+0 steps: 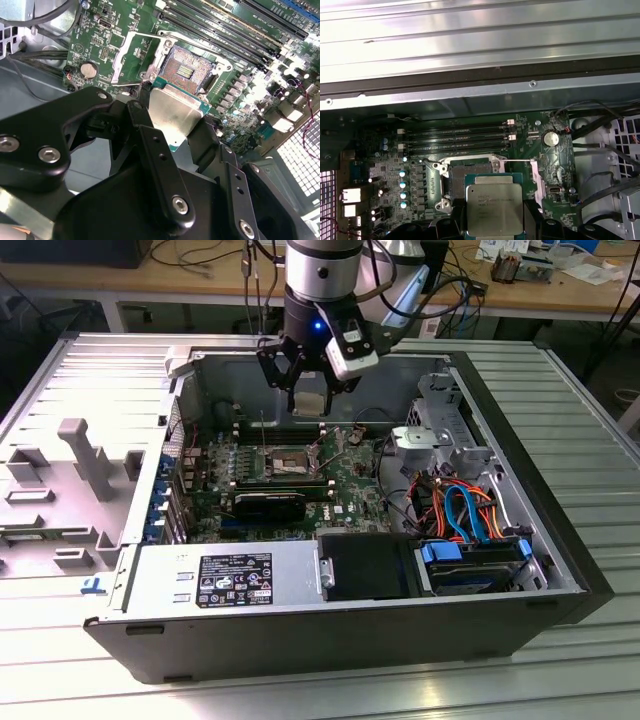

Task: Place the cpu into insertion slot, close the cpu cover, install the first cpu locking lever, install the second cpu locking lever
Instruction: 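Place the cpu into insertion slot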

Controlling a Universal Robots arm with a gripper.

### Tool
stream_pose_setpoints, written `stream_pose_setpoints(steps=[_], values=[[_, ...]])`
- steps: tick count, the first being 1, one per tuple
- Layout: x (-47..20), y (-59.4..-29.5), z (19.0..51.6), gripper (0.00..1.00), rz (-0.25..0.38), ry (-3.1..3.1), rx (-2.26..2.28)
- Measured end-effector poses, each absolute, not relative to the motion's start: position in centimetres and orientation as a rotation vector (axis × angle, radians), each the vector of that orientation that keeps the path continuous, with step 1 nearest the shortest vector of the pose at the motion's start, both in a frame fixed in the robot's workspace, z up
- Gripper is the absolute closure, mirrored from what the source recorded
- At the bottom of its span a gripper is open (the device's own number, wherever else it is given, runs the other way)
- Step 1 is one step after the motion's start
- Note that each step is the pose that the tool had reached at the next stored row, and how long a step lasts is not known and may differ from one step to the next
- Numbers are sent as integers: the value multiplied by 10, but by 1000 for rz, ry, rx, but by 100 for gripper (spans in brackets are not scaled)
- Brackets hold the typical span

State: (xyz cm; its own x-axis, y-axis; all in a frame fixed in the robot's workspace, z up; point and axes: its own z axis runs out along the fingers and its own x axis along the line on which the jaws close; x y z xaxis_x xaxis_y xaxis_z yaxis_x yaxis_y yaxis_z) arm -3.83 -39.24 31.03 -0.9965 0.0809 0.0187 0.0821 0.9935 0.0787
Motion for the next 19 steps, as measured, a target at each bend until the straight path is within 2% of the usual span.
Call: stream_pose_setpoints(steps=[19], values=[[-36,-392,310,45,-116,-3122,-129]])
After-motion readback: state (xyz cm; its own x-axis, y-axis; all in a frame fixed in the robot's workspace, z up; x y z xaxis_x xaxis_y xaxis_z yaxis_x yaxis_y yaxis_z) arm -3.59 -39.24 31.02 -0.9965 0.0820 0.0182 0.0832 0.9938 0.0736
